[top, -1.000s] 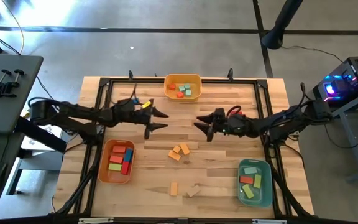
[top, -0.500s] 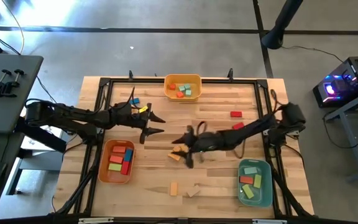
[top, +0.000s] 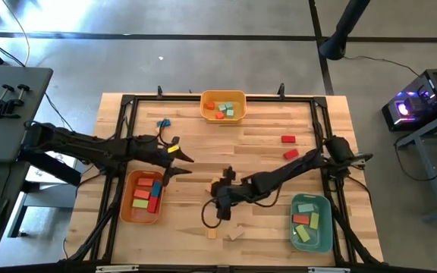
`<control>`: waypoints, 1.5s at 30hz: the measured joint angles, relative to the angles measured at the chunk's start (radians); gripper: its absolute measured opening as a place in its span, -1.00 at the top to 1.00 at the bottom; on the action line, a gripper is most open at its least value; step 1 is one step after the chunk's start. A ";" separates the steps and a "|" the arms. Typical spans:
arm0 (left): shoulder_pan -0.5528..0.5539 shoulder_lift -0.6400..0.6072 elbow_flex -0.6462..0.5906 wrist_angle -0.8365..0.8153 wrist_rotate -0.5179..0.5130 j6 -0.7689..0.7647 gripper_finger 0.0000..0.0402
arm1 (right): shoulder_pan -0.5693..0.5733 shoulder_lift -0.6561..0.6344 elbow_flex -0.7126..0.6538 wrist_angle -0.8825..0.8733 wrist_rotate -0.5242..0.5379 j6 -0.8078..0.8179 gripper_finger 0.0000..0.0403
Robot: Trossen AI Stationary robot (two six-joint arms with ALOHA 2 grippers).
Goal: Sort blocks by size
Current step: Put the thick brown block into the orange bin
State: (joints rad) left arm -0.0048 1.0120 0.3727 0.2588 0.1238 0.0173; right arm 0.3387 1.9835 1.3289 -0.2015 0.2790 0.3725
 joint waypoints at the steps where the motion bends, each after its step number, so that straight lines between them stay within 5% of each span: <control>1: -0.011 -0.001 0.000 -0.010 -0.011 -0.003 0.07 | 0.011 0.000 0.000 -0.023 -0.002 0.032 -0.06; 6: -0.052 0.005 0.000 -0.006 -0.070 -0.006 0.07 | 0.080 -0.005 -0.001 -0.055 -0.024 0.139 -0.06; 10: -0.063 0.005 0.000 0.002 -0.086 -0.007 0.07 | 0.114 -0.005 0.048 -0.056 -0.150 0.235 -0.06; 16: -0.064 0.004 0.000 0.044 -0.088 -0.040 0.07 | 0.185 -0.003 0.067 -0.086 -0.362 0.040 -0.06; 30: -0.064 0.005 0.000 0.045 -0.088 -0.015 0.07 | 0.182 -0.002 0.064 -0.272 -0.363 0.074 -0.31; 45: -0.064 0.005 0.000 0.015 -0.086 -0.013 0.07 | 0.178 0.033 0.063 -0.281 -0.362 -0.241 -0.41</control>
State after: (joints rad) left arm -0.0685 1.0172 0.3729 0.2736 0.0376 0.0040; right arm 0.5171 2.0169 1.3918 -0.4821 -0.0834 0.1315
